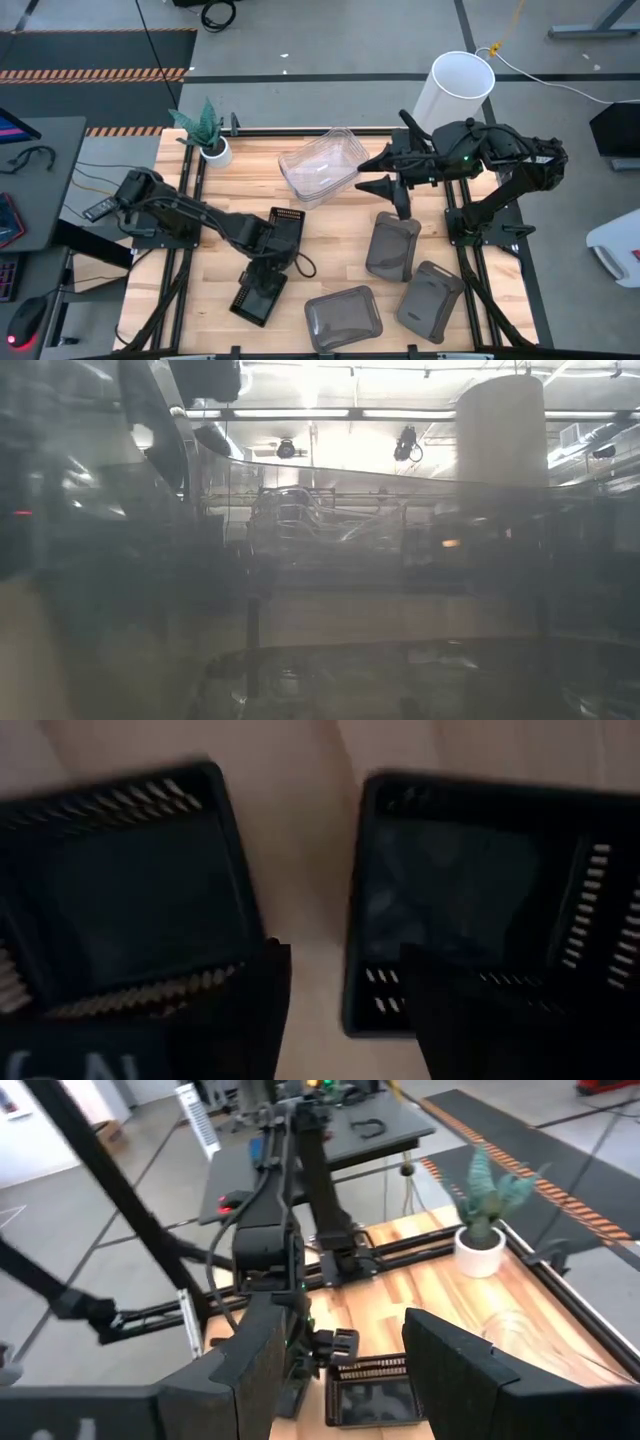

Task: Stack baskets by color
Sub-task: Stack the top black bin on the top of the black bin

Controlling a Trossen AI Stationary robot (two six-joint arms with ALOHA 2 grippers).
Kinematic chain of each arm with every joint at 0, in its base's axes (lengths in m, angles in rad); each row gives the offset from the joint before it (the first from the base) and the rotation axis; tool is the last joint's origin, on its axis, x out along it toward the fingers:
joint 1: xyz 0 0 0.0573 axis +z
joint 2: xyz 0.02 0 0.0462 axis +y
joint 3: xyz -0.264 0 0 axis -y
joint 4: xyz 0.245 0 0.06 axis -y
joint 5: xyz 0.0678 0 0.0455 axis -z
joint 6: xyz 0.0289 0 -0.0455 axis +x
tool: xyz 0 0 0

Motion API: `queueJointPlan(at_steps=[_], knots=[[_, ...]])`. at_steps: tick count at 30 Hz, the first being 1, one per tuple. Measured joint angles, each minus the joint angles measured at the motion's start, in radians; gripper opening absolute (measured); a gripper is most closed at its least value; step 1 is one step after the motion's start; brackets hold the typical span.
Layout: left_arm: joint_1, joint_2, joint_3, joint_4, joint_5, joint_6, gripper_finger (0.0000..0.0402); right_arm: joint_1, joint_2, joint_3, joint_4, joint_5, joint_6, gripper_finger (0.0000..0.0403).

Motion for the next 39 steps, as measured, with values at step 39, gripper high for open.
queueJointPlan(at_steps=[39], knots=[[0.066, -0.027, -0.01, 0.175, -0.132, -0.151, 0.0162, -0.122, 0.076, -0.013, 0.192, 0.116, -0.082, 0.0208]])
